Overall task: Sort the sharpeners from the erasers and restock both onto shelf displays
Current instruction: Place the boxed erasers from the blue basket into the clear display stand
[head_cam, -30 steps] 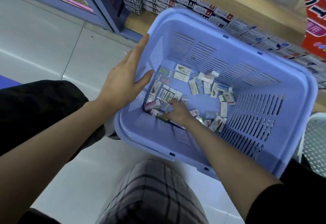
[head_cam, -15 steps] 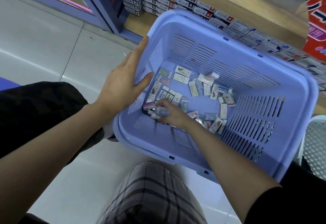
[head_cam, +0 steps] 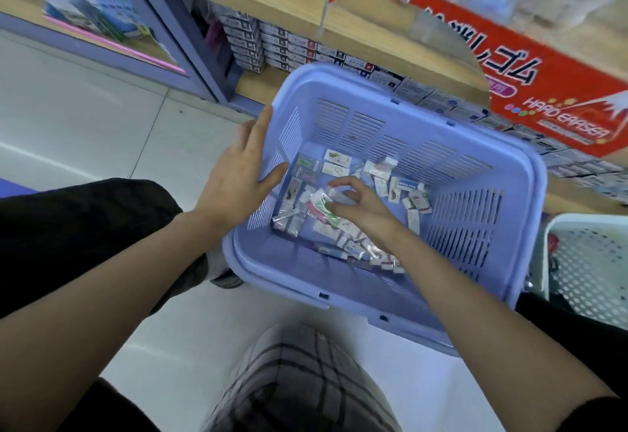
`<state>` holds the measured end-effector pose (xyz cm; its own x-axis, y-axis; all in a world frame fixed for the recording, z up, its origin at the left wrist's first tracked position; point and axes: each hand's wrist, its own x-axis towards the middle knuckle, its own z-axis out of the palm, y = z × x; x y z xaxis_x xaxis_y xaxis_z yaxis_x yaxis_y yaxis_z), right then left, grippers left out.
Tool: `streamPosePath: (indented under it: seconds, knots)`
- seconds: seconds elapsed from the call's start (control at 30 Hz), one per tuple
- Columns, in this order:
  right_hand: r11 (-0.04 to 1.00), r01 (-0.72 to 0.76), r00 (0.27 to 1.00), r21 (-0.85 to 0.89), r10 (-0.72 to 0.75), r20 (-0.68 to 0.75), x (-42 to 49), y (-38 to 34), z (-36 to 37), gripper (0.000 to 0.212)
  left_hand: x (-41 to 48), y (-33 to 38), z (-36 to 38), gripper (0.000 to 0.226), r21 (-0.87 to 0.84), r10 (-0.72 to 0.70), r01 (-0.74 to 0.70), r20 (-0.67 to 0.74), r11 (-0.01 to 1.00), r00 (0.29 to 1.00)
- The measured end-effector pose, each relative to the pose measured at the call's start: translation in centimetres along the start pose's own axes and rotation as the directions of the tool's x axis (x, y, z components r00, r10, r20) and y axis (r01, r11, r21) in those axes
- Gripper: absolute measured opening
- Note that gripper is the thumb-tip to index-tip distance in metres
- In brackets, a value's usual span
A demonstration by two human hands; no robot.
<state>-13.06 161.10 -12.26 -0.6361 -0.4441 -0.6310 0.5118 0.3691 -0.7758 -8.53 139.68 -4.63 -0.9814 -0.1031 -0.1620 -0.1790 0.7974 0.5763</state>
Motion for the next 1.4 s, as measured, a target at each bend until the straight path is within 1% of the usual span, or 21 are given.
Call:
streamPosePath:
  seconds: [0.1,0.17,0.2,0.27,0.33,0.4,0.43,0.47,0.57,0.6,0.7,0.77,0.87,0.93,1.03,1.13,1.23,1.3,1.4]
  knots:
    - [0.996,0.092,0.996,0.018,-0.091,-0.022,-3.0,-4.2,-1.9,0.027,-0.2,1.5,-1.0,0.069,0.057,0.081,-0.078,-0.059,0.995,0.995]
    - [0.990,0.141,0.990,0.004,-0.141,-0.032,-5.3,-7.1,-2.9,0.025,0.1,3.5,-2.3,0.073,0.037,0.184,-0.182,-0.051,0.983,0.982]
    - [0.985,0.172,0.985,-0.004,-0.172,-0.034,-6.5,-8.7,-3.4,0.024,0.2,4.9,-3.2,0.078,-0.003,0.238,-0.238,-0.009,0.971,0.971]
    - [0.977,0.215,0.976,-0.008,-0.215,-0.035,-8.8,-11.7,-4.5,0.024,0.4,7.9,-5.3,0.085,-0.116,0.295,-0.281,0.125,0.953,0.947]
    - [0.964,0.266,0.963,0.006,-0.266,-0.049,-11.3,-14.6,-5.4,0.024,0.7,10.5,-7.1,0.086,-0.156,0.347,-0.318,0.229,0.935,0.909]
    - [0.950,0.313,0.948,0.018,-0.311,-0.069,-13.7,-17.2,-6.1,0.025,1.1,12.6,-8.5,0.081,-0.150,0.391,-0.362,0.283,0.920,0.876]
    - [0.947,0.321,0.945,0.024,-0.319,-0.078,-14.7,-18.2,-6.3,0.026,1.3,13.5,-9.1,0.078,-0.165,0.404,-0.370,0.281,0.914,0.871]
    - [0.945,0.325,0.944,0.033,-0.322,-0.077,-15.7,-19.2,-6.5,0.029,1.5,14.3,-9.7,0.072,-0.204,0.414,-0.369,0.260,0.907,0.872]
    - [0.932,0.328,0.945,0.152,-0.320,-0.072,-18.1,-20.8,-7.0,0.034,1.7,16.6,-11.1,0.037,-0.367,0.443,-0.365,0.155,0.856,0.883]
    - [0.919,0.347,0.938,0.186,-0.336,-0.090,-18.6,-21.1,-7.2,0.033,1.6,17.0,-11.4,0.032,-0.392,0.445,-0.369,0.122,0.843,0.887]
    - [0.864,0.392,0.919,0.317,-0.350,-0.183,-19.2,-22.1,-8.0,0.036,1.7,17.8,-11.8,0.029,-0.440,0.403,-0.356,0.016,0.824,0.915]
    - [0.832,0.385,0.921,0.400,-0.321,-0.219,-18.9,-22.4,-8.3,0.042,2.0,18.1,-11.9,0.028,-0.471,0.394,-0.351,-0.008,0.810,0.919]
    - [0.823,0.351,0.933,0.447,-0.269,-0.238,-18.0,-22.4,-8.4,0.046,2.6,18.5,-11.9,0.029,-0.480,0.397,-0.356,-0.017,0.802,0.918]
    - [0.830,0.353,0.930,0.433,-0.261,-0.258,-17.7,-22.2,-8.7,0.049,2.9,18.7,-11.9,0.028,-0.500,0.409,-0.360,-0.014,0.787,0.912]
    - [0.821,0.399,0.912,0.408,-0.307,-0.272,-17.8,-22.6,-9.3,0.057,3.6,19.0,-12.0,0.032,-0.553,0.411,-0.359,-0.033,0.752,0.911]
    - [0.805,0.422,0.906,0.417,-0.357,-0.227,-18.1,-22.9,-9.8,0.058,4.2,19.5,-12.0,0.032,-0.700,0.368,-0.301,-0.058,0.648,0.928]
    - [0.826,0.439,0.898,0.354,-0.400,-0.182,-18.1,-23.0,-10.2,0.058,4.5,19.9,-12.1,0.038,-0.801,0.330,-0.246,-0.065,0.546,0.942]
    - [0.833,0.457,0.890,0.312,-0.424,-0.169,-18.1,-23.1,-10.4,0.054,4.5,20.3,-12.1,0.040,-0.822,0.335,-0.220,-0.038,0.526,0.941]
    - [0.842,0.461,0.887,0.280,-0.424,-0.184,-18.2,-23.1,-10.5,0.036,4.5,20.9,-11.8,0.036,-0.808,0.353,-0.195,0.017,0.555,0.935]
